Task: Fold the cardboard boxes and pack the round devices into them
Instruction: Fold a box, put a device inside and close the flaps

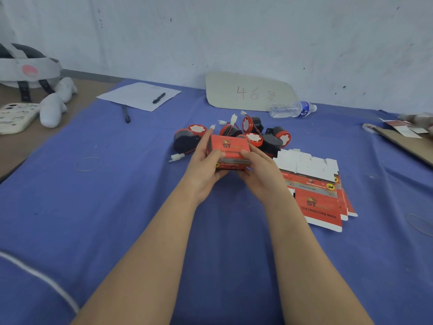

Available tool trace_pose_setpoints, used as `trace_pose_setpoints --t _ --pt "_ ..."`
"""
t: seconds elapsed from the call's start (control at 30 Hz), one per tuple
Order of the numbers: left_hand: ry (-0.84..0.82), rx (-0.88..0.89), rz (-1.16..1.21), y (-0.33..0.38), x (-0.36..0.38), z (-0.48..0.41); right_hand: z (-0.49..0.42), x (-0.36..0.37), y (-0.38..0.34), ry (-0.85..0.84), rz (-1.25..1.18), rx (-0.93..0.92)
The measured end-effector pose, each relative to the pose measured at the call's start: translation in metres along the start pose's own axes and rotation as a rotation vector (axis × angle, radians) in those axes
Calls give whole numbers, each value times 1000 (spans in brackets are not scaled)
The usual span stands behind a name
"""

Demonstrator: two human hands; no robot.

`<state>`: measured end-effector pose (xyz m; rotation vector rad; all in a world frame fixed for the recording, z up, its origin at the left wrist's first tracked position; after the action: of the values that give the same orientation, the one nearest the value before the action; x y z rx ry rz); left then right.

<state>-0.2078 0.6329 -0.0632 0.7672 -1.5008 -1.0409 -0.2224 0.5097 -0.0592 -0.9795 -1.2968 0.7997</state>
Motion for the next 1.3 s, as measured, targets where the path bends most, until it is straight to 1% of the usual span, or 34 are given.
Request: trace_pose_setpoints --t 0.1,0.23,0.33,0.4,0.53,0.6,0.7,0.77,0.87,0.93,1.0,1.07,1.17,1.2,1.23,1.3 --pt "19 -2 -7 1 -1 1 1 2 2 -12 15 2" --pt "66 36 -51 4 0 2 0 3 0 -11 30 -52" --pt "48 70 -100 3 2 3 -2 -1 3 21 7 -15" --pt "42 86 -125 4 1 3 -1 -3 7 56 35 23" --pt "57 99 -161 9 2 7 3 2 1 68 299 -75" --pt "66 118 -156 16 9 12 9 2 -8 99 318 -104" --pt "21 145 -165 33 48 18 28 -12 -44 191 234 -156" --pt "-53 161 -177 42 96 24 53 -36 -81 286 182 -225" --pt "-236 167 -166 43 201 47 113 -95 -153 496 166 -385" --pt "-381 126 -129 30 284 79 169 -143 -204 689 254 -512" --pt "-547 58 -107 8 365 124 237 -195 -248 932 417 -589" --pt "-697 -6 -135 -20 437 177 311 -241 -278 1186 630 -558" --pt "-922 -17 -360 -59 512 259 409 -291 -293 1509 838 -353" --pt "-988 -43 -401 -69 528 282 433 -298 -296 1587 865 -332" --pt "-1056 -82 -409 -78 541 302 450 -300 -300 1635 876 -360" --pt "-1155 -184 -358 -88 555 326 463 -299 -307 1636 850 -485"
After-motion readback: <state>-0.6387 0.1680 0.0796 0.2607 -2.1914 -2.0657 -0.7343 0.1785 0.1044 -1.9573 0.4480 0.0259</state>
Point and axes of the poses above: each hand's wrist, its own z-axis away from the middle knuckle, its own x-axis out of the palm, y = z × x, the point moved 7 cm from there along -z, towards the middle knuckle, and after that the axes turned 4 degrees about -x, right-handed, at the moved point
